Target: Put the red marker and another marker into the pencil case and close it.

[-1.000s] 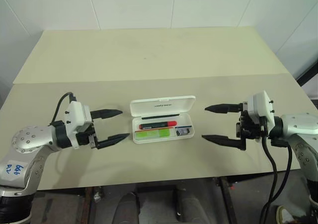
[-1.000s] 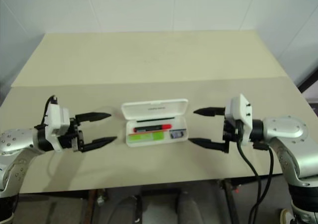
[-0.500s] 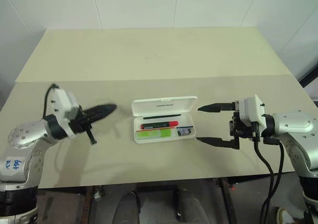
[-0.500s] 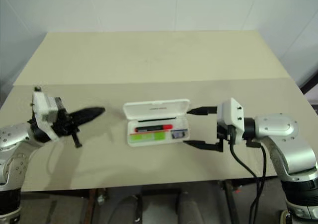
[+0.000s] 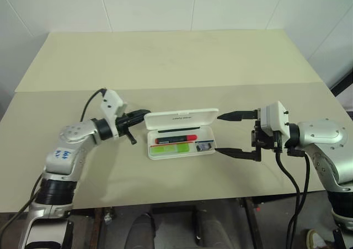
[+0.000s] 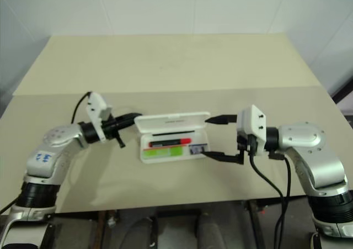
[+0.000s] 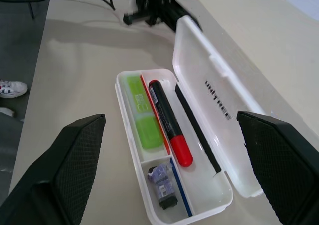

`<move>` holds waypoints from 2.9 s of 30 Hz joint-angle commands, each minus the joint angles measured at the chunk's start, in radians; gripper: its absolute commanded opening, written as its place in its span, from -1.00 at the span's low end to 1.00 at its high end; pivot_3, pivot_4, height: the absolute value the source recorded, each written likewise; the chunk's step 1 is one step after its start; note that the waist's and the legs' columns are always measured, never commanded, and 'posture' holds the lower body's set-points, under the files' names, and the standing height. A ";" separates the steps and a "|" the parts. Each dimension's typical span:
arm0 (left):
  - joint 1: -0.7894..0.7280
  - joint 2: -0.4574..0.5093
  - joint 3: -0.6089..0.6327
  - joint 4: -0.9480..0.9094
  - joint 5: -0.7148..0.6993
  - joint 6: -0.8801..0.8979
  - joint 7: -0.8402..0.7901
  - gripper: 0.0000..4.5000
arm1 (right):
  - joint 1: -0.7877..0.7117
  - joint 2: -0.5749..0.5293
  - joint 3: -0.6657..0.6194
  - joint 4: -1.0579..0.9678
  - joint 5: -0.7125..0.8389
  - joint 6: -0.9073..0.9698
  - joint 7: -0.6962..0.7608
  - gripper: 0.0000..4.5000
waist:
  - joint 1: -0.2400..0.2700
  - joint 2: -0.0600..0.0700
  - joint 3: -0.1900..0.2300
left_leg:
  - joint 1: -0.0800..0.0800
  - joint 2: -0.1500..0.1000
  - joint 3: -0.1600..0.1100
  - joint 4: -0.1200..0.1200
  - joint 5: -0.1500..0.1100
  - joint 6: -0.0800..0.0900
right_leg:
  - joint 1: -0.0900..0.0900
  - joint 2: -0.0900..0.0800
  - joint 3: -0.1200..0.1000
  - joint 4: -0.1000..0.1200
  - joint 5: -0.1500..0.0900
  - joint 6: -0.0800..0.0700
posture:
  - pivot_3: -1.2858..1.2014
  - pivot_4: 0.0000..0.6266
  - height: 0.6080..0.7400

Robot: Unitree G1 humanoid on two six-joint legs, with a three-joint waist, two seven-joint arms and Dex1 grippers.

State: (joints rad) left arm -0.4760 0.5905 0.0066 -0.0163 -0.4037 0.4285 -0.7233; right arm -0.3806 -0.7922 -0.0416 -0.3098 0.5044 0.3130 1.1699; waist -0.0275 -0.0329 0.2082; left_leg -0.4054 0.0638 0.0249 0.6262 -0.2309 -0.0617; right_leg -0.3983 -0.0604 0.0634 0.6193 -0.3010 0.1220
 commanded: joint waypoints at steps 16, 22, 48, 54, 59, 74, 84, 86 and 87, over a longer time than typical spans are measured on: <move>-0.045 0.137 -0.220 -0.099 0.089 -0.105 -0.482 -0.98 | 0.051 0.004 -0.033 -0.071 0.011 0.000 -0.084 1.00 | -0.001 0.000 0.000 | 0.000 0.000 0.000 0.000 0.000 0.000 | 0.000 0.000 0.000 -0.001 -0.004 -0.007 | 0.03 -0.52 1.00; -0.065 0.127 -0.280 -0.038 0.213 -0.130 -0.439 -0.98 | 0.052 0.010 -0.036 -0.076 0.010 -0.001 -0.105 1.00 | -0.001 0.000 0.000 | 0.000 0.000 0.000 0.001 0.000 0.000 | 0.000 0.000 0.000 0.000 -0.007 -0.013 | 0.03 -0.52 1.00; -0.133 0.046 -0.318 -0.069 0.277 0.030 -0.361 -0.98 | 0.078 0.023 -0.036 -0.109 0.018 0.010 -0.165 1.00 | 0.001 0.000 0.000 | 0.001 0.000 0.000 0.003 0.000 0.000 | 0.002 0.000 0.001 0.002 -0.007 -0.012 | 0.03 -0.52 1.00; -0.118 0.060 -0.115 -0.157 0.091 0.202 -0.345 -0.80 | 0.075 0.014 -0.045 -0.068 0.022 0.001 -0.139 1.00 | -0.005 0.000 0.000 | 0.000 0.000 0.000 0.002 0.000 0.000 | 0.000 0.001 0.001 0.003 -0.005 -0.009 | 0.03 -0.52 1.00; -0.040 0.059 0.060 -0.265 -0.138 0.169 -0.446 -0.12 | 0.070 0.022 -0.055 -0.022 0.026 -0.011 -0.127 1.00 | -0.003 0.000 0.000 | 0.000 0.001 0.000 0.001 0.000 0.000 | 0.000 0.001 0.001 0.002 -0.001 -0.001 | 0.03 -0.52 1.00; 0.188 0.149 0.130 -0.307 -0.085 -0.019 -0.363 0.99 | 0.083 -0.004 -0.072 0.060 0.004 -0.050 -0.076 1.00 | -0.001 0.000 0.000 | 0.000 0.000 0.000 0.002 0.000 0.000 | 0.001 0.000 0.001 0.001 -0.008 -0.013 | 0.03 -0.52 1.00; 0.172 0.149 0.125 -0.311 -0.102 -0.020 -0.345 0.99 | 0.062 0.001 -0.074 0.105 -0.024 -0.074 -0.070 1.00 | -0.003 0.000 0.000 | 0.000 0.000 0.000 0.002 0.000 0.000 | 0.001 0.000 0.001 0.001 -0.008 -0.013 | 0.03 -0.52 1.00; 0.180 0.154 0.126 -0.316 -0.095 -0.024 -0.343 0.99 | 0.061 0.008 -0.072 0.114 -0.026 -0.081 -0.071 1.00 | -0.002 0.000 0.000 | 0.001 0.000 0.000 0.002 0.000 0.000 | 0.001 0.000 0.001 0.001 -0.008 -0.013 | 0.03 -0.52 1.00; 0.181 0.154 0.129 -0.318 -0.094 -0.024 -0.338 0.99 | 0.058 0.012 -0.070 0.118 -0.028 -0.083 -0.074 1.00 | -0.002 0.000 0.000 | 0.000 0.000 0.000 0.001 0.000 0.000 | 0.001 0.000 0.001 0.001 -0.008 -0.013 | 0.03 -0.52 1.00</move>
